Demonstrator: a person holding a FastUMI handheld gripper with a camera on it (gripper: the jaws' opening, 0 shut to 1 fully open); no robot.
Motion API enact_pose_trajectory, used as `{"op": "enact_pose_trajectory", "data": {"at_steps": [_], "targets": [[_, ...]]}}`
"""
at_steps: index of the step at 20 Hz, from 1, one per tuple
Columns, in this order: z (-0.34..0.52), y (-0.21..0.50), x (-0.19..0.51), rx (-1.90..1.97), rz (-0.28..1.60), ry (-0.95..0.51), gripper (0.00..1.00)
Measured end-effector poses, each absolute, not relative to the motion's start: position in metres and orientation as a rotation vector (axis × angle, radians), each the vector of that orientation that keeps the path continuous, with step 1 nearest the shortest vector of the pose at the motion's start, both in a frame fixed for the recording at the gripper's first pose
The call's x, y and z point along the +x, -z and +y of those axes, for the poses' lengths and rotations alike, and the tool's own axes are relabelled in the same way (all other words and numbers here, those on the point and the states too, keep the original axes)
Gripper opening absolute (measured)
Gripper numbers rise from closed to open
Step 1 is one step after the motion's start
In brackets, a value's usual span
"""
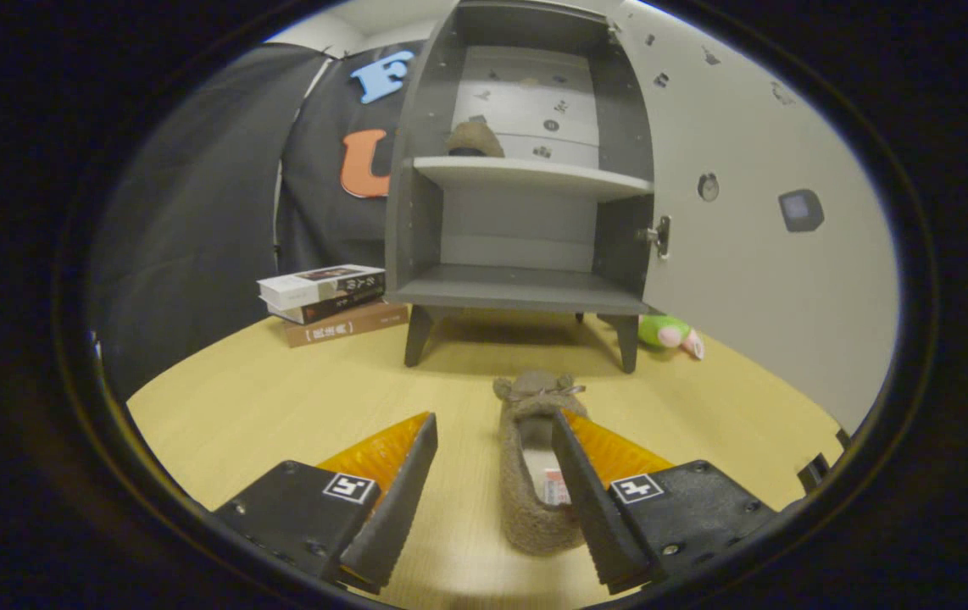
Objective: Open the shoe cabinet door, grab the shoes and put them into the shoe cabinet, then close the shoe cabinet door.
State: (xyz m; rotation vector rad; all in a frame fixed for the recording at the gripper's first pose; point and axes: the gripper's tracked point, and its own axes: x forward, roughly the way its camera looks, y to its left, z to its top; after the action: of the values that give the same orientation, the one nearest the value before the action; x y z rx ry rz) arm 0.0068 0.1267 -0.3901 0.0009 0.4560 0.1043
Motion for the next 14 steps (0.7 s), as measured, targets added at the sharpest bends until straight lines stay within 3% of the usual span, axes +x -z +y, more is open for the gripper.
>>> {"op": "enact_pose_trajectory", "data": {"at_steps": [4, 6, 8, 14], "targets": [[0.132, 0.427, 0.037, 0.087, 0.589, -0.134, 0.64], [0.133, 0.432, 0.038, 0.209, 0.633, -0.153, 0.18], [0.135, 0.433, 0.04, 0.193, 0.604, -0.185, 0.11], [0.127, 0.396, 0.027, 0.124, 0.487, -0.214, 0.11]]}}
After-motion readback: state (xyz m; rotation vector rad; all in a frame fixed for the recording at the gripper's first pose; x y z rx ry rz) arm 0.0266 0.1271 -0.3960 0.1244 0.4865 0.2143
